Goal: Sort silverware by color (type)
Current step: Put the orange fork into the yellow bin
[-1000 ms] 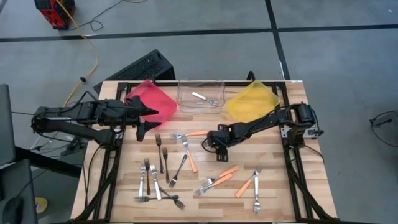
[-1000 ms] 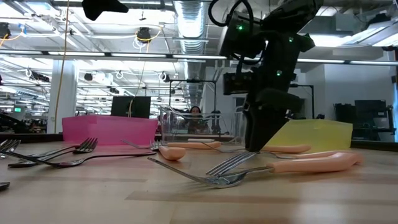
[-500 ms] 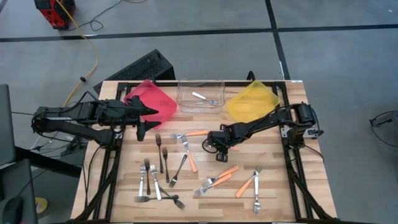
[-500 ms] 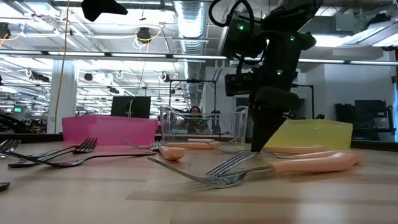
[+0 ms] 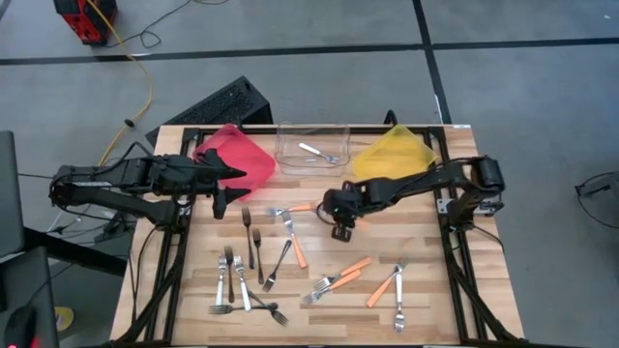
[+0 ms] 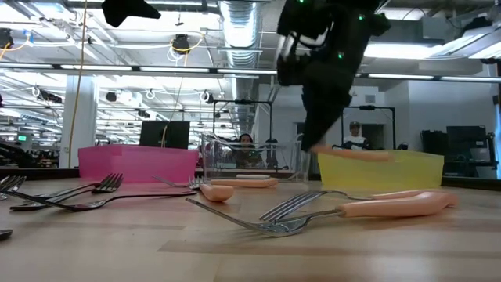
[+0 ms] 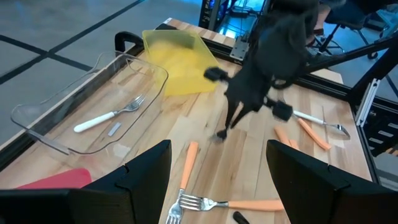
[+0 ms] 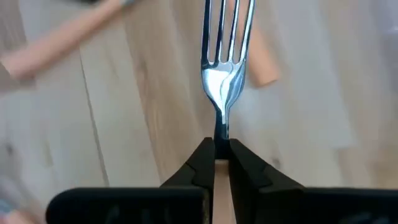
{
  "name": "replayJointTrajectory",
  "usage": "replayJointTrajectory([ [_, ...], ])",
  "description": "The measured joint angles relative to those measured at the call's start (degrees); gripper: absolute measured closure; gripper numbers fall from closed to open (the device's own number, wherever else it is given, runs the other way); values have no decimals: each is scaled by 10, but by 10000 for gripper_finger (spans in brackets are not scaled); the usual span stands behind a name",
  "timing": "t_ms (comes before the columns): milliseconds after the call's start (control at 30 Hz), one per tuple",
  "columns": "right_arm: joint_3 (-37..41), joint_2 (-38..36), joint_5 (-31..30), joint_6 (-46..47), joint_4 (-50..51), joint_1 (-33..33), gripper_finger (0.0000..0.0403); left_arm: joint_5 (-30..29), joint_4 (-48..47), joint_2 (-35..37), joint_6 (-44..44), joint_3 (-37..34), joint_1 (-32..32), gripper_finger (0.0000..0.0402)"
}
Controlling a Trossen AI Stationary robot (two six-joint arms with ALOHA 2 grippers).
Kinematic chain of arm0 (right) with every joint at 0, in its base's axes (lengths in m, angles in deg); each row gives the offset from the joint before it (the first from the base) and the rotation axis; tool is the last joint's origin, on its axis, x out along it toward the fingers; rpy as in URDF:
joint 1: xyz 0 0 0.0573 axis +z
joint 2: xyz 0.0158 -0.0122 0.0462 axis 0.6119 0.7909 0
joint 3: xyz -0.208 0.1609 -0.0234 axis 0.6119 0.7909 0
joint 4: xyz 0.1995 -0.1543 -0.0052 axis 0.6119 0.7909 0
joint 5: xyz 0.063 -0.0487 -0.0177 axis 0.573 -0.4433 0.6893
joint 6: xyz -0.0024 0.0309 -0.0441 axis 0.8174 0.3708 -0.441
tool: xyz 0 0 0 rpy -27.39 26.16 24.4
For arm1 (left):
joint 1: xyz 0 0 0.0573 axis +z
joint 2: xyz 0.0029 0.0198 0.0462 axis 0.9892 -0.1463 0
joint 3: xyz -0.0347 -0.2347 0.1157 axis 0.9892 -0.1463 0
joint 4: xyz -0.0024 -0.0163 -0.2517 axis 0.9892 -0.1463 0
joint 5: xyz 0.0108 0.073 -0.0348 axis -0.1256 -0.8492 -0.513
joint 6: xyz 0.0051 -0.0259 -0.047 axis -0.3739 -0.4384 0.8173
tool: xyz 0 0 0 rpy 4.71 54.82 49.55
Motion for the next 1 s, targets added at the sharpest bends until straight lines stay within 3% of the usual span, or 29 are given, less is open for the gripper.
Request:
replayJointTrajectory([
  [200, -3, -86, -21, 30, -6, -34, 357, 0, 0, 0, 3, 0, 0, 155],
  [467, -4, -169, -152, 111, 17, -87, 354, -7, 0, 0, 5, 0, 0, 155],
  [667, -3, -185, -198, 138, 97, -140, 352, -11, 0, 0, 20, 0, 0, 155],
  [1000, -3, -177, -225, 341, 213, -253, 350, -14, 0, 0, 35, 0, 0, 155],
])
